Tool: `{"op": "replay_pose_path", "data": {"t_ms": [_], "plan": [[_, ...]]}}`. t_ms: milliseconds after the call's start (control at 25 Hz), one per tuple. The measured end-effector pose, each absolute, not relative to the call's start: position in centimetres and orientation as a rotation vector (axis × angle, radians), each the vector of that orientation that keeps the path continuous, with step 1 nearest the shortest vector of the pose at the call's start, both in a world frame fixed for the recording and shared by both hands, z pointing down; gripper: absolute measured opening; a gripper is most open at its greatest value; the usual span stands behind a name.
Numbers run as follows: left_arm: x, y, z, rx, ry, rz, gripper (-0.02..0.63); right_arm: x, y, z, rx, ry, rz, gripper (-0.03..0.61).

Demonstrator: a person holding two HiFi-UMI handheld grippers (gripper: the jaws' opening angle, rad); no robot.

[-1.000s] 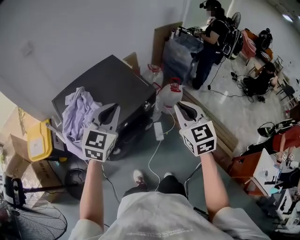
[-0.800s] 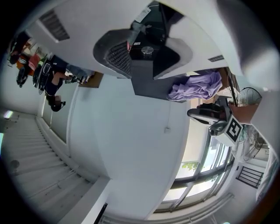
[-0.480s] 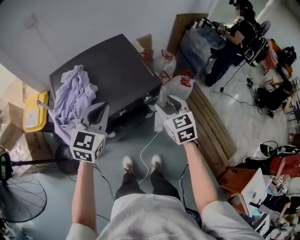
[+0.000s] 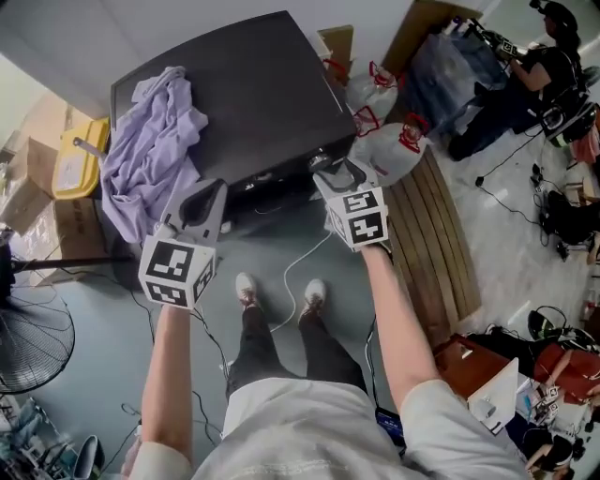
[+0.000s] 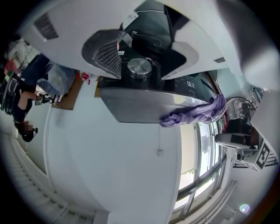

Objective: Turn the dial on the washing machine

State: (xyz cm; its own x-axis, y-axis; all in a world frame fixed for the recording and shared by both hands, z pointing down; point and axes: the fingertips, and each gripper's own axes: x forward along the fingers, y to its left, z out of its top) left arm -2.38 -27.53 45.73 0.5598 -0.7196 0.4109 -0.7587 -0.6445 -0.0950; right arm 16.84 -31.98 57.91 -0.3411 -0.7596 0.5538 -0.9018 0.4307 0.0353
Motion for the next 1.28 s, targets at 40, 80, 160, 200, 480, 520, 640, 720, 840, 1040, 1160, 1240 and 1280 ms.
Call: {"op": "replay_pose_path", "data": {"t_ms": [40, 80, 160, 200, 480, 520, 640, 720, 840, 1040, 1160, 1240, 1280], "plan": [[-2.5, -27.4, 46.3, 2.679, -1.285, 0.649, 0.014, 16.7, -32.4, 58.9, 1.4, -2.186, 0.376, 0.276], [-2.6, -27.4, 46.8, 2.668, -1.289, 0.655, 0.014, 16.5, -32.8, 59.8, 1.399, -2.178, 0.371, 0.276], [-2.8, -27.3, 47.9, 2.651, -1.295, 0.672, 0.014, 16.3, -33.7, 61.7, 1.394, -2.158, 0.364, 0.279], [-2.8, -27.2, 48.3, 2.644, -1.297, 0.679, 0.014, 16.3, -34.1, 62.5, 1.395, -2.149, 0.362, 0.281], [-3.1, -26.7, 50.7, 2.597, -1.312, 0.694, 0.014, 16.0, -35.0, 65.0, 1.383, -2.143, 0.394, 0.287], [-3.1, -26.7, 50.8, 2.593, -1.314, 0.696, 0.014, 16.0, -35.0, 65.0, 1.387, -2.146, 0.393, 0.287], [-3.1, -26.6, 51.1, 2.586, -1.319, 0.696, 0.014, 16.1, -35.1, 64.7, 1.39, -2.156, 0.38, 0.287], [-3.2, -26.5, 51.2, 2.584, -1.322, 0.699, 0.014, 16.0, -35.2, 64.4, 1.398, -2.175, 0.403, 0.284], [-3.4, -26.5, 51.4, 2.577, -1.331, 0.701, 0.014, 16.1, -35.4, 64.2, 1.419, -2.211, 0.512, 0.279], [-3.3, -26.3, 51.6, 2.571, -1.338, 0.697, 0.014, 16.2, -35.4, 64.2, 1.419, -2.229, 0.593, 0.278], [-3.2, -26.2, 51.5, 2.571, -1.334, 0.696, 0.014, 16.3, -35.4, 64.1, 1.432, -2.244, 0.665, 0.276], [-3.2, -26.1, 51.4, 2.571, -1.331, 0.692, 0.014, 16.4, -35.5, 64.2, 1.43, -2.266, 0.735, 0.276], [-3.2, -26.2, 51.4, 2.572, -1.33, 0.69, 0.014, 16.4, -35.5, 64.2, 1.424, -2.277, 0.771, 0.276]]}}
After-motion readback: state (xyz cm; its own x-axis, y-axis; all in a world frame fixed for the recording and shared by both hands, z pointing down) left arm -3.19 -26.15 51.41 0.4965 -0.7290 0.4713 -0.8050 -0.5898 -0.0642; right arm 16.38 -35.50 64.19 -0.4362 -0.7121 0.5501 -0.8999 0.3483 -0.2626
